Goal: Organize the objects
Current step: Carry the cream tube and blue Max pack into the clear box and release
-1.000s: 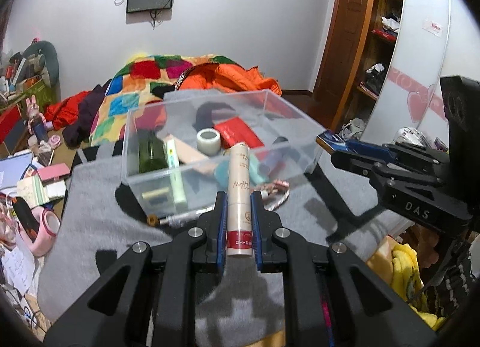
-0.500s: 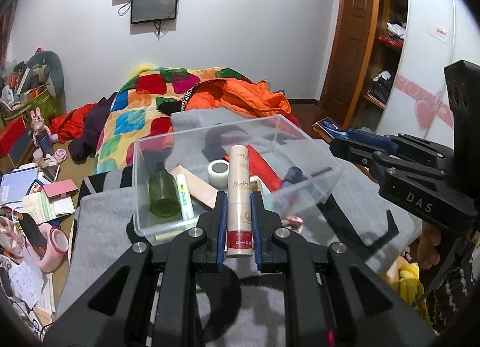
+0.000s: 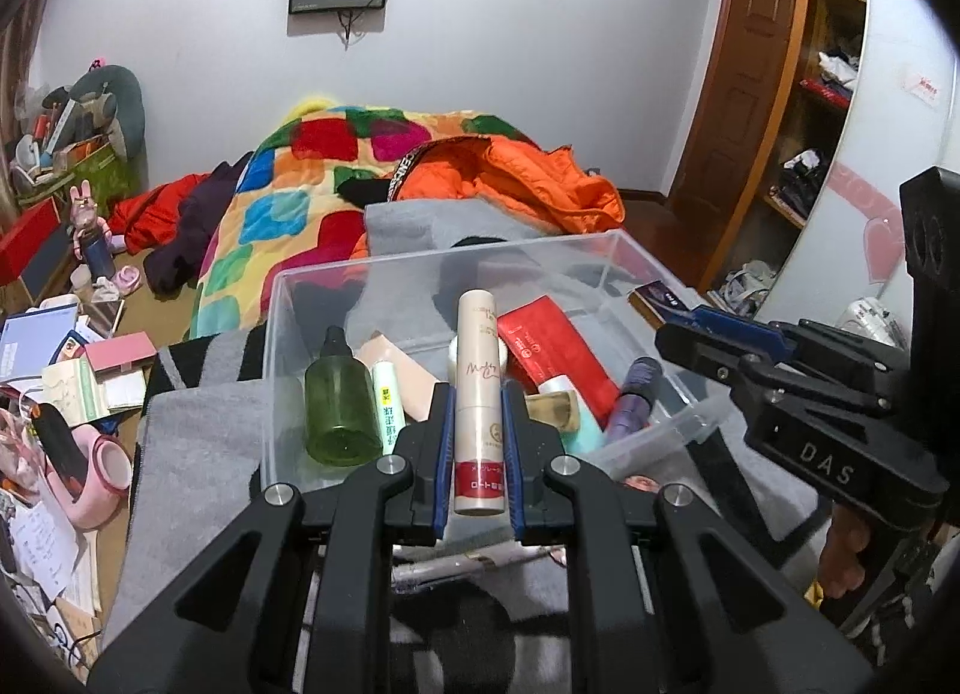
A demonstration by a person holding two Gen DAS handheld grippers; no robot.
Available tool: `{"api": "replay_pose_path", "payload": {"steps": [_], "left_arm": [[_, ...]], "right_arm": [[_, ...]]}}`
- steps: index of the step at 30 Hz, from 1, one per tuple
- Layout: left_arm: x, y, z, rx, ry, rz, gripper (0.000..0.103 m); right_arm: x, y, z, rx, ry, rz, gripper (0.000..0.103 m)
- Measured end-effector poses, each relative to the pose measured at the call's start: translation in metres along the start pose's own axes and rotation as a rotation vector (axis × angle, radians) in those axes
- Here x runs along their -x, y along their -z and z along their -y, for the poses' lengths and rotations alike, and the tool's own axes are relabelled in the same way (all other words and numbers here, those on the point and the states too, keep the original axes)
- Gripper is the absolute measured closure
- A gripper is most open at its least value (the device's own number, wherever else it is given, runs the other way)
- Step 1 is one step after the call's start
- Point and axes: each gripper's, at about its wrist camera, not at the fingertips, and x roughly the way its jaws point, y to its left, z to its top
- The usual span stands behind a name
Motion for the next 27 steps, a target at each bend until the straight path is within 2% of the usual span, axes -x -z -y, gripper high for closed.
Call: {"api": "replay_pose_path", "payload": {"steps": [9, 16, 27], "left_arm": [[-0.029, -0.001, -0.005, 0.019, 0.001, -0.05, 0.089], [-0.037, 0.002, -0.007, 0.024, 0.007, -0.074, 0.089], [-0.006, -0.001, -0.007, 0.025, 0.036, -0.019, 0.089]], "right_arm": [[-0.024, 0.005, 0.003, -0.002, 0.006, -0.058, 0.078], [-0.032, 0.009, -0.002, 0.016, 0.007, -0.085, 0.078], [-0.012, 0.012, -0.009, 0.038, -0.022, -0.065, 0.075]]}}
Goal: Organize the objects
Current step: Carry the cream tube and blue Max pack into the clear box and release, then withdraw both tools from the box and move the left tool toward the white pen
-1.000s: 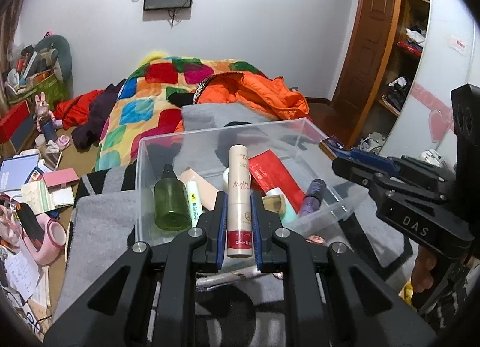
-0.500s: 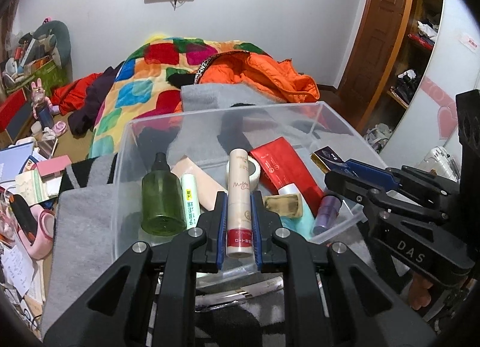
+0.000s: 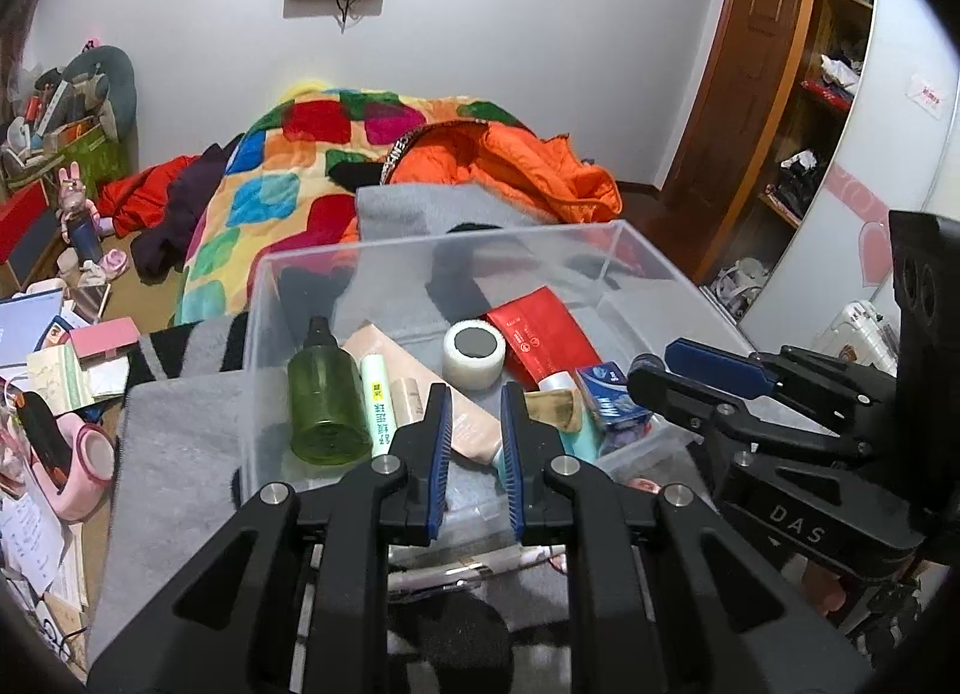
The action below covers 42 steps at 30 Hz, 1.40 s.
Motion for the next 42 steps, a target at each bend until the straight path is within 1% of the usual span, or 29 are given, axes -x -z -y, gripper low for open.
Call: {"api": "replay_pose_path", "payload": {"steps": [4, 9, 12, 13, 15, 20, 22, 25, 26, 27, 28, 30, 32, 34, 35, 37, 39, 42], "left_arm": [[0.016, 0.005, -0.001, -0.01, -0.006, 0.015, 0.089], [0.033, 0.021, -0.004, -0.023, -0.023, 0.01, 0.087], [0.041, 0.033, -0.01, -0.019, -0.03, 0.006, 0.08], [0.043, 0.037, -0.011, -0.016, -0.036, 0.005, 0.078], [0.045, 0.045, -0.016, -0.008, -0.043, -0.007, 0.078], [0.035, 0.065, -0.021, 0.007, -0.027, -0.069, 0.078], [0.027, 0.071, -0.017, -0.002, -0.022, -0.101, 0.078], [0.016, 0.073, -0.009, -0.034, -0.012, -0.122, 0.078], [0.013, 0.073, -0.006, -0.048, -0.011, -0.124, 0.077], [0.011, 0.072, -0.004, -0.055, -0.013, -0.127, 0.072], [0.008, 0.071, -0.003, -0.062, -0.014, -0.13, 0.066], [0.004, 0.068, -0.001, -0.067, -0.001, -0.138, 0.059], [0.002, 0.066, 0.002, -0.081, 0.006, -0.139, 0.058], [-0.001, 0.063, 0.004, -0.103, -0.002, -0.137, 0.051], [-0.003, 0.062, 0.005, -0.111, -0.004, -0.14, 0.05], [-0.01, 0.06, 0.007, -0.125, 0.004, -0.155, 0.049], [-0.016, 0.059, 0.008, -0.135, 0.013, -0.174, 0.049], [-0.024, 0.059, 0.01, -0.136, 0.04, -0.202, 0.048]], "right_arm": [[0.017, 0.004, -0.001, 0.005, -0.009, 0.025, 0.075], [0.035, 0.015, -0.002, 0.011, -0.023, 0.039, 0.074], [0.041, 0.025, -0.003, 0.014, -0.025, 0.032, 0.073], [0.042, 0.029, -0.003, 0.014, -0.023, 0.028, 0.072], [0.041, 0.038, -0.003, 0.024, -0.014, 0.011, 0.071], [0.026, 0.057, 0.002, 0.019, -0.005, -0.058, 0.069], [0.017, 0.061, 0.006, -0.002, -0.014, -0.091, 0.069], [0.005, 0.063, 0.007, -0.006, -0.014, -0.114, 0.069], [0.0, 0.063, 0.006, 0.0, -0.009, -0.124, 0.069], [-0.003, 0.064, 0.006, 0.003, -0.007, -0.132, 0.069], [-0.006, 0.064, 0.005, 0.007, -0.01, -0.139, 0.069], [-0.012, 0.065, 0.003, 0.016, -0.012, -0.146, 0.069], [-0.016, 0.065, 0.002, 0.022, -0.009, -0.147, 0.069], [-0.02, 0.066, 0.002, 0.019, -0.015, -0.151, 0.07], [-0.021, 0.067, 0.002, 0.016, -0.016, -0.145, 0.071], [-0.02, 0.068, 0.0, 0.02, -0.019, -0.141, 0.083], [-0.017, 0.07, 0.0, 0.024, -0.015, -0.137, 0.09], [-0.013, 0.071, 0.002, 0.012, -0.021, -0.133, 0.091]]}}
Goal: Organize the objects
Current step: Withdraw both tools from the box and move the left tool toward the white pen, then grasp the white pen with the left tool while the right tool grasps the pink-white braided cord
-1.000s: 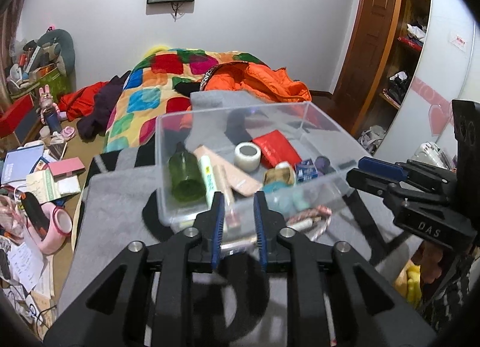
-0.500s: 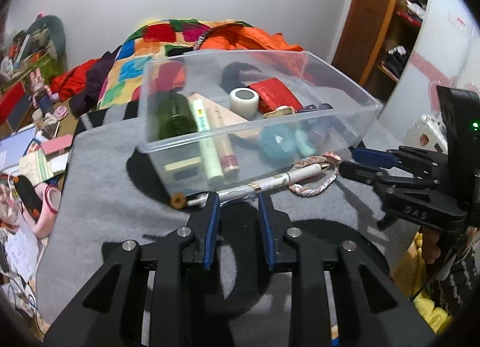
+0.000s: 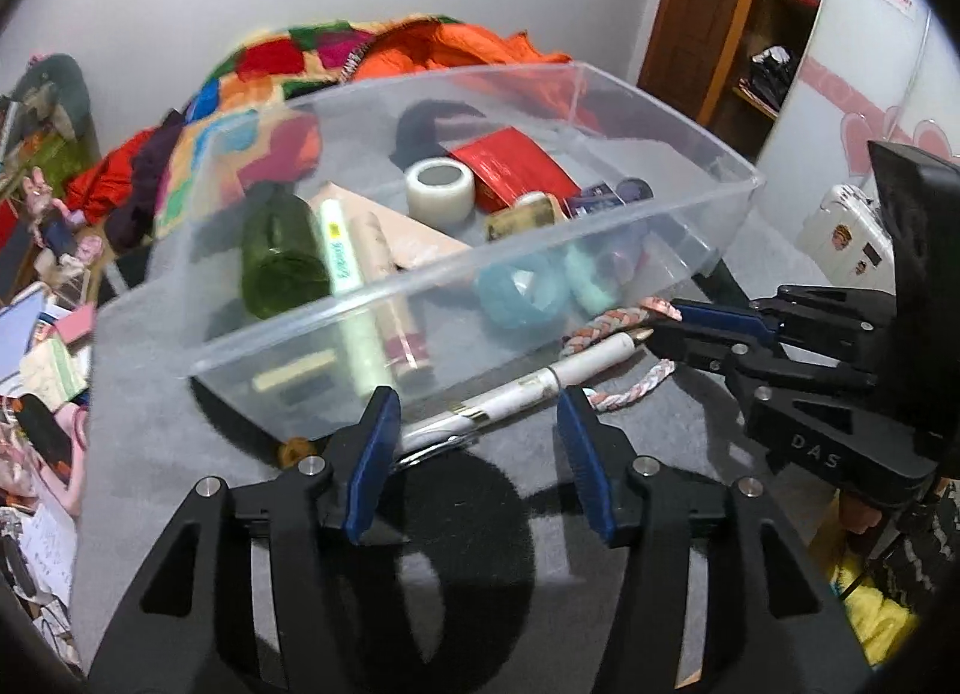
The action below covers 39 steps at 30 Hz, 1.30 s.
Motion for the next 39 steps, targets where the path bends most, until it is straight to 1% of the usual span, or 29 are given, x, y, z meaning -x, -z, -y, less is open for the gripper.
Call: {"api": "replay_pose_path", "payload": {"steps": [2, 5, 7, 9, 11, 12, 14, 16, 19, 22, 26, 29, 31, 32, 34, 35, 36, 39], "left_arm": [[-0.002, 0.0, 0.004, -0.023, 0.023, -0.002, 0.048], [-0.009, 0.001, 0.008, -0.039, 0.028, -0.024, 0.048], [-0.013, 0.003, 0.01, -0.035, 0.058, -0.048, 0.048], [-0.011, 0.006, 0.014, -0.045, 0.053, -0.043, 0.049], [-0.007, 0.01, 0.017, -0.046, 0.065, -0.038, 0.052], [-0.005, 0.012, 0.017, -0.045, 0.074, -0.037, 0.059], [-0.001, 0.018, 0.02, -0.046, 0.081, -0.034, 0.064], [0.004, 0.025, 0.026, -0.059, 0.075, -0.029, 0.072], [0.011, 0.034, 0.034, -0.077, 0.07, -0.026, 0.077], [0.015, 0.04, 0.042, -0.087, 0.107, -0.035, 0.083], [0.019, 0.046, 0.052, -0.114, 0.094, -0.035, 0.083], [0.014, 0.04, 0.051, -0.097, 0.107, -0.042, 0.083], [0.009, 0.035, 0.052, -0.099, 0.101, -0.041, 0.083], [0.005, 0.032, 0.054, -0.107, 0.097, -0.042, 0.083], [0.001, 0.027, 0.056, -0.116, 0.092, -0.037, 0.083], [-0.002, 0.024, 0.058, -0.121, 0.094, -0.035, 0.083], [-0.003, 0.023, 0.059, -0.124, 0.097, -0.032, 0.083], [-0.007, 0.02, 0.061, -0.13, 0.099, -0.019, 0.083]], "right_arm": [[0.003, 0.002, 0.003, -0.011, -0.005, 0.003, 0.092], [0.008, 0.006, 0.008, -0.028, -0.003, 0.009, 0.092], [0.013, 0.009, 0.012, -0.039, 0.007, 0.013, 0.092], [0.018, 0.012, 0.017, -0.055, 0.014, 0.017, 0.092], [0.022, 0.016, 0.023, -0.073, 0.017, 0.017, 0.092], [0.024, 0.017, 0.025, -0.08, 0.019, 0.017, 0.092], [0.027, 0.02, 0.03, -0.09, 0.025, 0.018, 0.092], [0.031, 0.023, 0.033, -0.102, 0.025, 0.02, 0.092], [0.036, 0.025, 0.033, -0.108, 0.02, 0.032, 0.093], [0.042, 0.024, 0.029, -0.098, 0.011, 0.048, 0.093], [0.045, 0.023, 0.018, -0.055, 0.015, 0.052, 0.093], [0.043, 0.024, 0.015, -0.049, 0.018, 0.044, 0.092], [0.04, 0.023, 0.017, -0.061, 0.026, 0.034, 0.092], [0.039, 0.022, 0.018, -0.066, 0.026, 0.032, 0.089], [0.035, 0.019, 0.02, -0.076, 0.028, 0.029, 0.078], [0.032, 0.017, 0.021, -0.075, 0.041, 0.028, 0.076], [0.029, 0.014, 0.021, -0.065, 0.062, 0.029, 0.074], [0.019, 0.008, 0.02, -0.038, 0.082, 0.015, 0.074]]}}
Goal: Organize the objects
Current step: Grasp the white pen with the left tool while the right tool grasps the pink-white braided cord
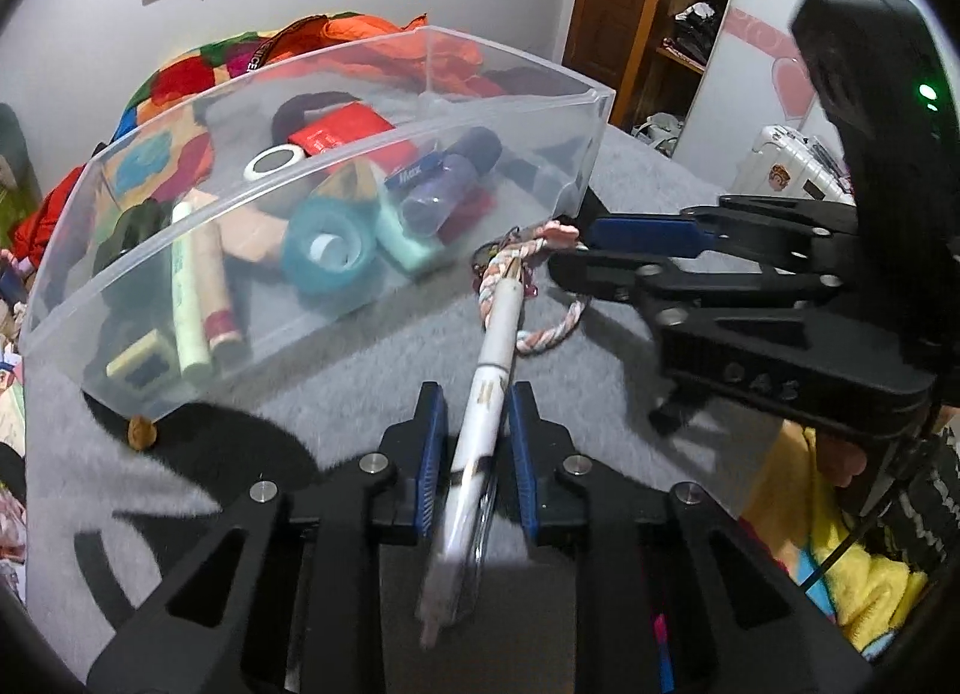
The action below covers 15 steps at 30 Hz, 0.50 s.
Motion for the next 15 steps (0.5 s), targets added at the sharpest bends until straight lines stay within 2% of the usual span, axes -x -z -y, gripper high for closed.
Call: {"api": "replay_pose_path", "payload": {"steps": [2, 4, 5, 7, 8, 15], "left_arm": [[0.001, 0.001, 0.0, -0.002, -0.006, 0.008, 0.084], [0.003, 0.003, 0.002, -0.009, -0.034, 0.011, 0.09], [0.004, 0.004, 0.004, -0.013, -0.044, 0.014, 0.091], [0.008, 0.008, 0.008, -0.027, -0.072, 0.022, 0.093], [0.01, 0.009, 0.009, -0.028, -0.083, 0.026, 0.093], [0.032, 0.013, 0.002, 0.021, -0.087, 0.082, 0.093]], "right_arm": [[-0.008, -0.003, -0.001, 0.016, 0.003, -0.011, 0.074], [-0.013, -0.002, -0.002, 0.024, 0.007, -0.018, 0.074], [-0.013, -0.001, -0.002, 0.021, 0.011, -0.009, 0.076], [-0.013, -0.001, -0.004, 0.024, 0.02, -0.003, 0.089], [-0.012, 0.0, -0.004, 0.024, 0.026, 0.0, 0.092], [-0.003, 0.006, -0.007, 0.009, 0.009, 0.015, 0.097]]}}
